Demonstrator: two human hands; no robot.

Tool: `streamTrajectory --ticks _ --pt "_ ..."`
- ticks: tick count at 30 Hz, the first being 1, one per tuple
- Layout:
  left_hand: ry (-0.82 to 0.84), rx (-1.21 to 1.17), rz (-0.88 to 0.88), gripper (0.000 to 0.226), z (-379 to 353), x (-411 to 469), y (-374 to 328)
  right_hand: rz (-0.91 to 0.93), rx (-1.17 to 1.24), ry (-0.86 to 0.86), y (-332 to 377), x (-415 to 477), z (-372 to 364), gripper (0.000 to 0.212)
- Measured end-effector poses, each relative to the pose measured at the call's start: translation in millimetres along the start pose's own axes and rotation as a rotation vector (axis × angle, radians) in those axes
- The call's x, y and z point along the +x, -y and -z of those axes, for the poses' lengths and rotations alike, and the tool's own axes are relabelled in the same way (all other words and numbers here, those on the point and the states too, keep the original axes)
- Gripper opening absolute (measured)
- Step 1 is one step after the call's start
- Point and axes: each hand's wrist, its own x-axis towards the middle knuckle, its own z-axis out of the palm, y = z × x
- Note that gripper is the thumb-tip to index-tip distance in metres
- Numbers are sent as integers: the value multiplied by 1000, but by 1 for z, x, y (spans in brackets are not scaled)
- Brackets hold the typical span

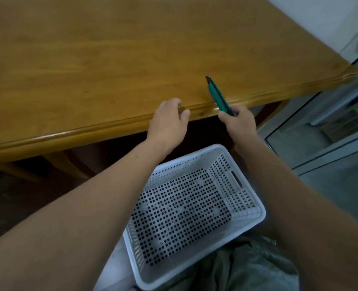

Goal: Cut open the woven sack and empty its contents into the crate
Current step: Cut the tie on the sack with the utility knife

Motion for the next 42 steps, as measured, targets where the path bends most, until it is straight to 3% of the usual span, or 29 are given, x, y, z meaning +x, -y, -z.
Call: streamTrajectory --ticks 4,6,9,14,21,24,28,33,35,42 --pt "235 -317 182 36 -48 -66 -5 -244 461 237 -72 -93 40 37" --pt "342 -422 260 32 -80 -106 -9 -329 553 318 -115 -134 60 17" --pt "422 -463 386 30 -125 -167 -12 -497 644 382 -176 -187 86 26" --pt "379 -341 542 32 -185 -254 7 -583 654 489 -262 -253 127 39" --pt "501 35 499 40 -240 -355 43 -651 675 616 -333 -325 160 32" --pt "552 81 510 36 -257 -390 54 -746 679 594 -353 -346 163 21" --pt "572 112 504 36 -273 -411 70 -736 607 524 -377 -368 156 15" --pt "595 125 561 36 -296 -423 95 -762 607 369 -405 -375 148 17" --pt "635 128 612 46 -307 -427 108 -773 567 329 -415 -374 147 19" --pt "565 225 691 46 -334 -428 135 -791 462 290 -431 -362 131 20"
